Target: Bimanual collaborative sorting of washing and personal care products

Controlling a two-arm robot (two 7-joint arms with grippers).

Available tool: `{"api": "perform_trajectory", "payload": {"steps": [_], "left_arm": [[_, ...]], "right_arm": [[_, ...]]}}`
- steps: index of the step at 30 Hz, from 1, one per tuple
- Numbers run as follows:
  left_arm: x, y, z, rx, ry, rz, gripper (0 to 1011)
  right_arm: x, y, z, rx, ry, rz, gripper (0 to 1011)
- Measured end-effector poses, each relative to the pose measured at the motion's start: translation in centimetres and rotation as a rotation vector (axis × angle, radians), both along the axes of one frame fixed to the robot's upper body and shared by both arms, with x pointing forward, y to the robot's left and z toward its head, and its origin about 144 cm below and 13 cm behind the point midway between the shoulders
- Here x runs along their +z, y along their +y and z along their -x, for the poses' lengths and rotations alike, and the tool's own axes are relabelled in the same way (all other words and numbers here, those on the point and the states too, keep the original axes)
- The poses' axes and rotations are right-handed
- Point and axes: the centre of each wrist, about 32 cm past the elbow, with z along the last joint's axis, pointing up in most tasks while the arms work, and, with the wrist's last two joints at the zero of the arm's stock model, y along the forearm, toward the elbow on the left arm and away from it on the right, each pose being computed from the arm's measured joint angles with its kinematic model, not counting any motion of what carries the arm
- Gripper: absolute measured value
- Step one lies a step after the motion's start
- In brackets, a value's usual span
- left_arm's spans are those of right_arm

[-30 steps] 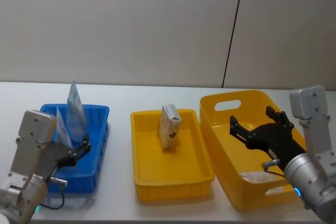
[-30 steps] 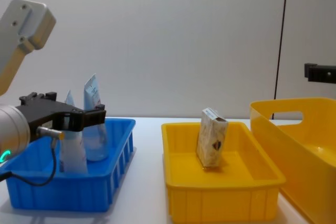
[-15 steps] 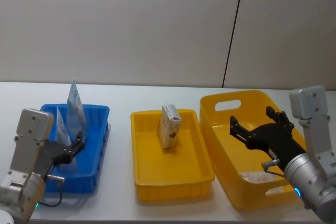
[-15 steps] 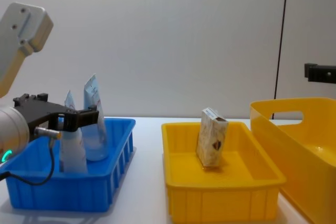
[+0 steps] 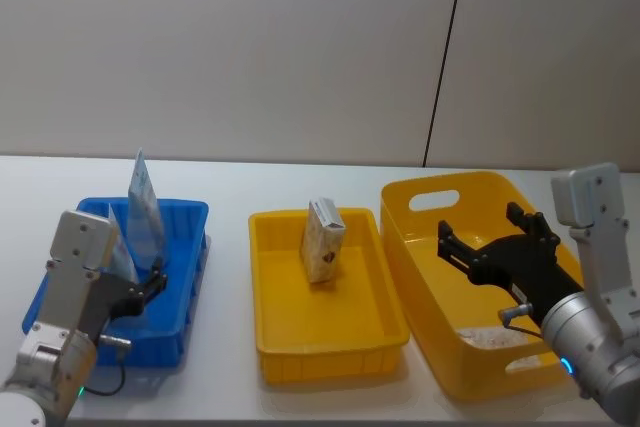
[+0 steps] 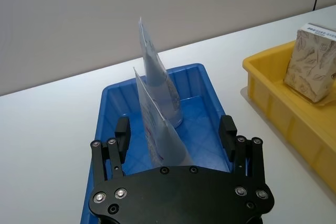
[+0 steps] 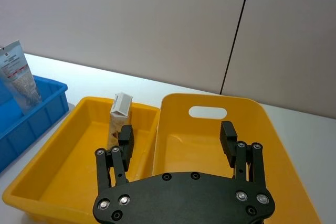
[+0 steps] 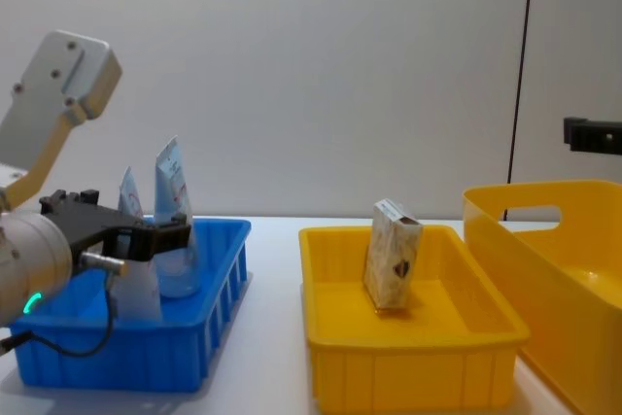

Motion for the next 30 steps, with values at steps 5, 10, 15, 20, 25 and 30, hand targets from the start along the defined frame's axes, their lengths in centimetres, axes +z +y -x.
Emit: {"api": "perform_trajectory", "payload": {"steps": [5,10,15,20,25,30], "left_arm": [[-0.4,-0.2,-0.5,0.006,0.001,-0.016,1001],[-0.8,-0.3,-0.9,0.02,-0.005,-0.031,1001],[-1.1,-0.3,-1.4,0.037,-0.013,-0.046,1001],[-1.4,-0.3,-1.7,0.048,-0.017,-0.054,1001],[-1.8,-0.3,-2.2,0.059,-0.017,-0.059,1001],[-2.1,-0.2,-2.5,0.066,-0.013,-0.06,972]], "right_arm": [[0.0,0.0,0.0,0.0,0.0,0.0,1002],[0.0,0.0,0.0,0.0,0.0,0.0,1002],[0.0,0.0,0.0,0.0,0.0,0.0,1002],[0.0,0.0,0.0,0.0,0.0,0.0,1002],[0.0,0.0,0.0,0.0,0.0,0.0,1002],[0.0,0.0,0.0,0.0,0.0,0.0,1002]]}}
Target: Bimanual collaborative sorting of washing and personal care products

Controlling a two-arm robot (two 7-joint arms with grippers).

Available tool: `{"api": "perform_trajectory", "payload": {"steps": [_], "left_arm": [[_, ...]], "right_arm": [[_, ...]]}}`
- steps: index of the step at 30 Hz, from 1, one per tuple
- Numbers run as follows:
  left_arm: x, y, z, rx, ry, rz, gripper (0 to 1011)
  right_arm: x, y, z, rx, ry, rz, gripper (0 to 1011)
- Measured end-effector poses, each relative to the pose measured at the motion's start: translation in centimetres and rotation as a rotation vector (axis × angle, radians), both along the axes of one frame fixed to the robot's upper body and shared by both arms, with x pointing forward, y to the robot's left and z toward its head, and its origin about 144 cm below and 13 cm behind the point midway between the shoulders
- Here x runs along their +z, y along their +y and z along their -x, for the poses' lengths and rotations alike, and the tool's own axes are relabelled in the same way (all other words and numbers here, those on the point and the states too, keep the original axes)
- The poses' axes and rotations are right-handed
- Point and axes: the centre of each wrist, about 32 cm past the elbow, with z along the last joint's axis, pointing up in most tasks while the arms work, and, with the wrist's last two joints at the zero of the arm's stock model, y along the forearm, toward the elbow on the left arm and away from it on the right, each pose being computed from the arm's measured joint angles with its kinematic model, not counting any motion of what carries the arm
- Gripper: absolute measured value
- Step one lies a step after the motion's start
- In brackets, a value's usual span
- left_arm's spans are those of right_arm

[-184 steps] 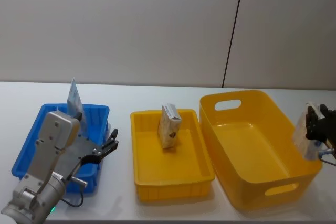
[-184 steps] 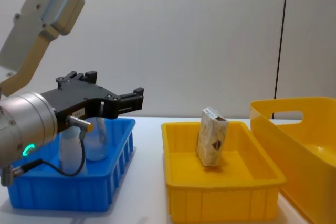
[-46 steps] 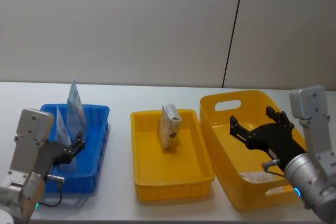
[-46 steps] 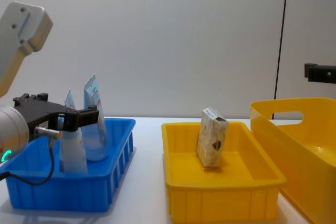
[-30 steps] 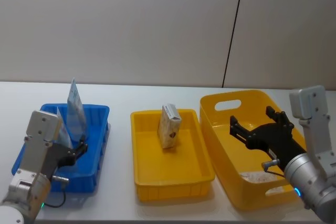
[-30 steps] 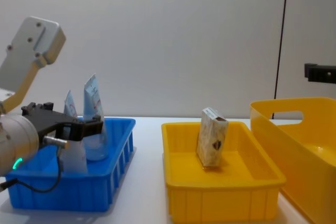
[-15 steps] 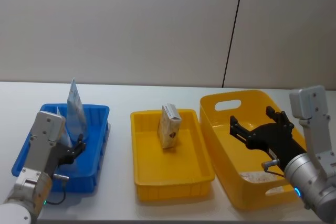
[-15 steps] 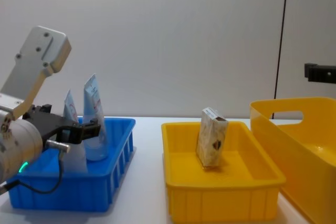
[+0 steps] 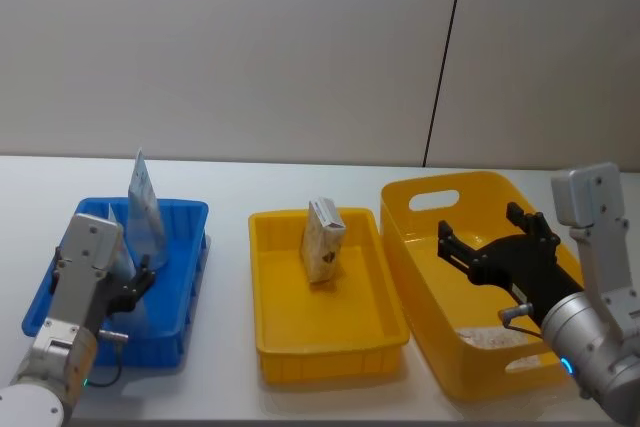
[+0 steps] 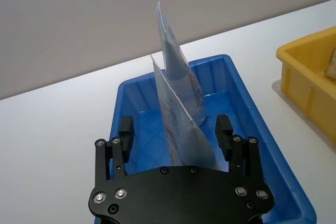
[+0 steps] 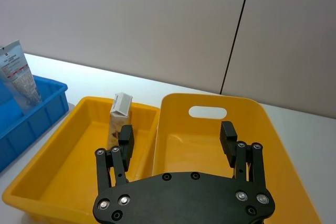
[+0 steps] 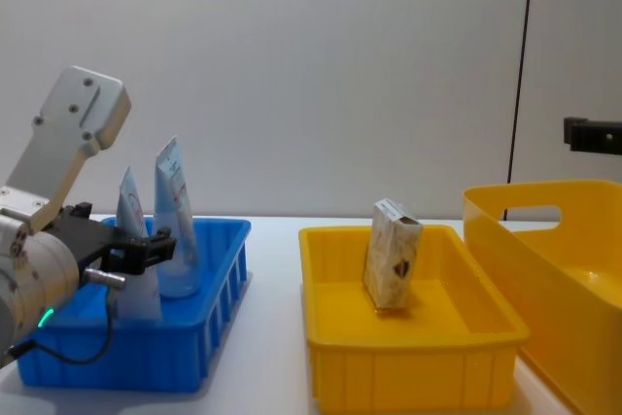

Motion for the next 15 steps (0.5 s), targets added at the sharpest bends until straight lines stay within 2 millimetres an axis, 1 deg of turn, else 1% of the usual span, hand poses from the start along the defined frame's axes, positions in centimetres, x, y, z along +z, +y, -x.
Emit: {"api": "perform_trajectory", "payload": {"steps": [3,5,7,8,9,11,13,15], "left_arm": [[-0.23,0.12,-0.27,0.005,0.006,0.001,906],[-0.33,0.17,-0.37,0.006,0.009,0.002,836],[-0.41,0.21,-0.46,0.007,0.013,0.002,808],[-0.5,0.27,-0.57,0.009,0.017,0.003,746],[-0.53,0.29,-0.61,0.009,0.018,0.004,708],[-0.6,0.35,-0.75,0.011,0.022,0.006,649],[-0.65,0.39,-0.81,0.012,0.025,0.007,617],[-0.73,0.45,-0.91,0.013,0.029,0.008,529]], "right_arm": [[0.0,0.0,0.0,0.0,0.0,0.0,1002],[0.0,0.0,0.0,0.0,0.0,0.0,1002],[0.0,0.0,0.0,0.0,0.0,0.0,1002],[0.0,0.0,0.0,0.0,0.0,0.0,1002],[0.0,0.0,0.0,0.0,0.0,0.0,1002],[0.0,0.0,0.0,0.0,0.0,0.0,1002],[0.0,0.0,0.0,0.0,0.0,0.0,1002],[0.0,0.0,0.0,0.0,0.0,0.0,1002]]}}
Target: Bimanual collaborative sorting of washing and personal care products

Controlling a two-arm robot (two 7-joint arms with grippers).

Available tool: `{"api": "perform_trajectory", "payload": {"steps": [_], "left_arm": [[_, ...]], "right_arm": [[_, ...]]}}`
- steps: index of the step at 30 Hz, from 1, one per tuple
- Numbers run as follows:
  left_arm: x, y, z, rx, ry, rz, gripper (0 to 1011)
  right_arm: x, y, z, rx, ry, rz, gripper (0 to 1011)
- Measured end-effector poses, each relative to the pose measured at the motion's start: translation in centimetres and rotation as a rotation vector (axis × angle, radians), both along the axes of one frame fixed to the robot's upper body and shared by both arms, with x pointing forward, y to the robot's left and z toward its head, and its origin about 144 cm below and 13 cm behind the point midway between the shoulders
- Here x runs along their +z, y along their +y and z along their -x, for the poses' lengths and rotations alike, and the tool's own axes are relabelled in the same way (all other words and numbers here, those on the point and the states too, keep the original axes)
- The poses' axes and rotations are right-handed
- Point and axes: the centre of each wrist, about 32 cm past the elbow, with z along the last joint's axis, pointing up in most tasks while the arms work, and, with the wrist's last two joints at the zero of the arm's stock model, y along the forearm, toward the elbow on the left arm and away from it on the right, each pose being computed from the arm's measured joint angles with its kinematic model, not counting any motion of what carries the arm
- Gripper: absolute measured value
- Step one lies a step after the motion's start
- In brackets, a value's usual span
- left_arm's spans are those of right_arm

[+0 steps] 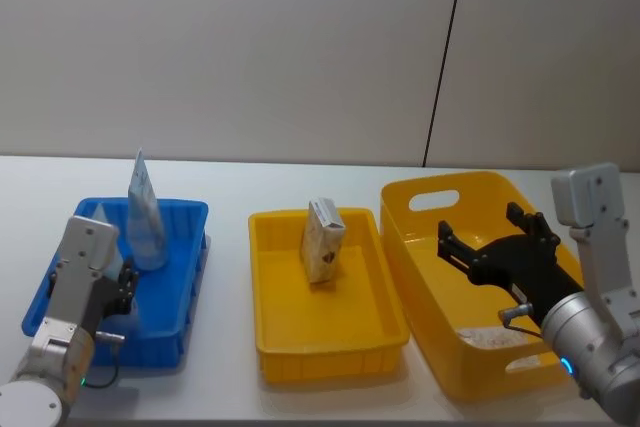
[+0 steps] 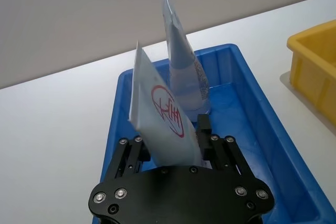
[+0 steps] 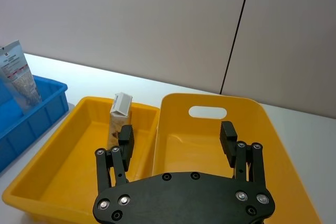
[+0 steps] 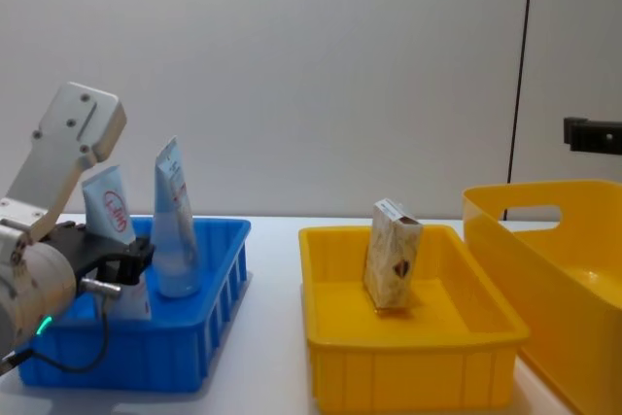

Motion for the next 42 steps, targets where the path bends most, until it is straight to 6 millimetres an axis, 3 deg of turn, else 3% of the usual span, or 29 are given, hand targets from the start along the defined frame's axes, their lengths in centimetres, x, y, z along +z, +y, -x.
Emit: {"api": "perform_trajectory", "payload": {"steps": [5,10,28,42], "left_arm": [[-0.09,0.11,-0.17,0.003,0.006,0.003,388],[-0.15,0.2,-0.25,0.005,0.009,0.004,344],[-0.2,0.43,-0.32,-0.008,0.001,0.021,264],[0.56,0.9,-0.22,-0.089,-0.098,0.115,259]], "right_arm": [[0.0,0.0,0.0,0.0,0.0,0.0,1002],[0.0,0.0,0.0,0.0,0.0,0.0,1002],[0.0,0.0,0.0,0.0,0.0,0.0,1002],[0.0,0.0,0.0,0.0,0.0,0.0,1002]]}}
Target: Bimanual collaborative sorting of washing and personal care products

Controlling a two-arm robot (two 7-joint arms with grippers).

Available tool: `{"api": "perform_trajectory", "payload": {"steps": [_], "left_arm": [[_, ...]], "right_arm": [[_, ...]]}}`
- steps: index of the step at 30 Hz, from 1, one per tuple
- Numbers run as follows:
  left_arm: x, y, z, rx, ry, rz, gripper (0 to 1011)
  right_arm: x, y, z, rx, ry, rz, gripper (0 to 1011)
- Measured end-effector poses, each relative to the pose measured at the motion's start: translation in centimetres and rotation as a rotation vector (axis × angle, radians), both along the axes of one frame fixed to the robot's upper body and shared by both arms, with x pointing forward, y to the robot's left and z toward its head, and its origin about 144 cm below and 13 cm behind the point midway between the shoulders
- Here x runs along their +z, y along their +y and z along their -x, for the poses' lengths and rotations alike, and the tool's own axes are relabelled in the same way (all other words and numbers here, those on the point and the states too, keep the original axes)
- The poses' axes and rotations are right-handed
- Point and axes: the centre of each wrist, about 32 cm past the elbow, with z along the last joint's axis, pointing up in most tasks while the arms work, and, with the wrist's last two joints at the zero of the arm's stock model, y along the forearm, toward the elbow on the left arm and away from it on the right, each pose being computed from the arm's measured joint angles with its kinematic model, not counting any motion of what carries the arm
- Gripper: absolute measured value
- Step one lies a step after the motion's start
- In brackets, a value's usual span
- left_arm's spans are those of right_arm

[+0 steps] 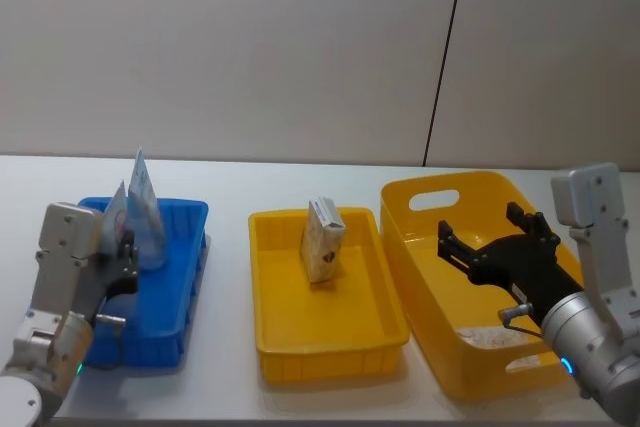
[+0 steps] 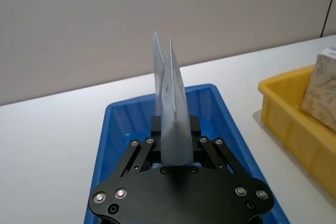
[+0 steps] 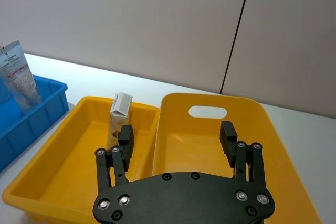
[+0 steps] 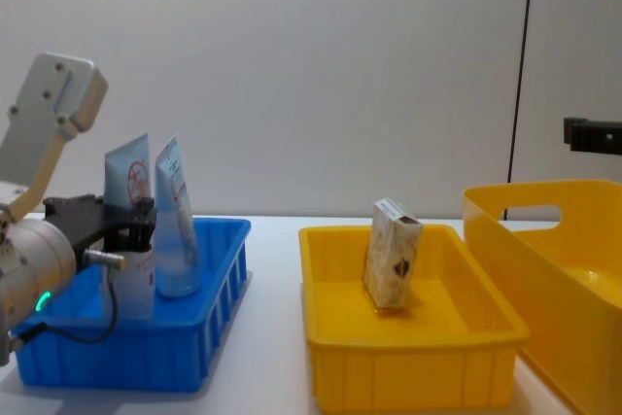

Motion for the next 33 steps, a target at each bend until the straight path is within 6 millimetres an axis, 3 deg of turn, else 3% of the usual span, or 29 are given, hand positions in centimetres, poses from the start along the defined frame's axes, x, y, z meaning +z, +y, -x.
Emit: {"api": "perform_trajectory", "payload": {"steps": [18,33], "left_arm": [[1.2,1.0,0.1,-0.078,-0.09,0.062,259],[3.0,2.9,-0.1,-0.272,-0.146,0.087,259]], "right_arm": [[0.0,0.0,0.0,0.0,0.0,0.0,1002],[0.0,0.0,0.0,0.0,0.0,0.0,1002]]}}
